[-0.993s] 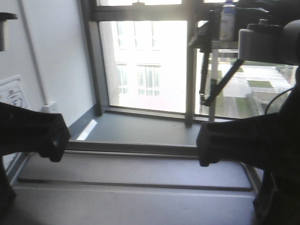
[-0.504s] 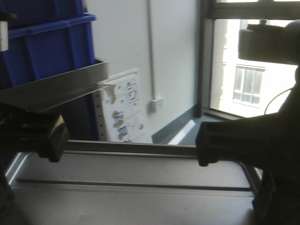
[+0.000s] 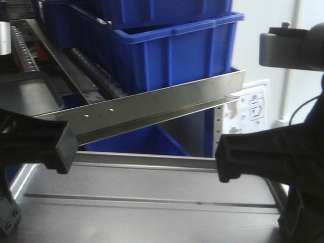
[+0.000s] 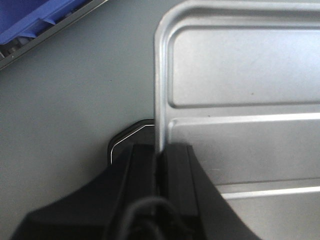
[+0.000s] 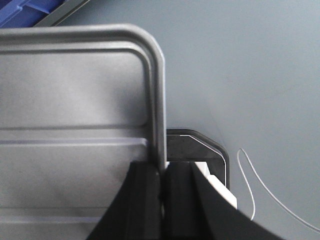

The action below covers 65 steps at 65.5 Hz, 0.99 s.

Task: Grab silver tray and stack on right shelf
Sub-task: 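Carry the tray up to the shelf holding a larger silver tray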

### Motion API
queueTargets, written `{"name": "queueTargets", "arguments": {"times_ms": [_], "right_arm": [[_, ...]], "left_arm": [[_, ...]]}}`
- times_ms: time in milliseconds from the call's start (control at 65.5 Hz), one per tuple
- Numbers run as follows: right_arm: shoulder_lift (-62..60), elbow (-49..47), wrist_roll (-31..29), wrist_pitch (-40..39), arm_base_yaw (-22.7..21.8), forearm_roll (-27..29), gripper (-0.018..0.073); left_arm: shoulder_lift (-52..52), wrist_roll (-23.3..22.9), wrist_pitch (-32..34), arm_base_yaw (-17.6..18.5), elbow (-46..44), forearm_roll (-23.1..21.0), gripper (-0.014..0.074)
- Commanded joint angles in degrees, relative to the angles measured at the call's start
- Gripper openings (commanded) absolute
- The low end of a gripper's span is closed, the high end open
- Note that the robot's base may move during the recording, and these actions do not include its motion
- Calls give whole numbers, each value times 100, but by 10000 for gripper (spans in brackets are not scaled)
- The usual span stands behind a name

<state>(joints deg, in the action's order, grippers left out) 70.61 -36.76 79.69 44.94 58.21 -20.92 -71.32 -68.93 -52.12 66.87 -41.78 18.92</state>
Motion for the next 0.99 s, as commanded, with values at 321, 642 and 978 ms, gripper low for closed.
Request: {"name": "queueTargets", "arguments": {"times_ms": [321, 642, 978], "right_arm": [[-98, -104, 7, 1134, -22, -286, 56], [-98, -104, 7, 1476, -22, -286, 56], [-98, -104, 7, 1918, -22, -286, 56]], "left_arm": [[143, 24, -521, 28, -106, 186, -92], [143, 24, -521, 28, -106, 186, -92], [143, 24, -521, 28, -106, 186, -92]]}}
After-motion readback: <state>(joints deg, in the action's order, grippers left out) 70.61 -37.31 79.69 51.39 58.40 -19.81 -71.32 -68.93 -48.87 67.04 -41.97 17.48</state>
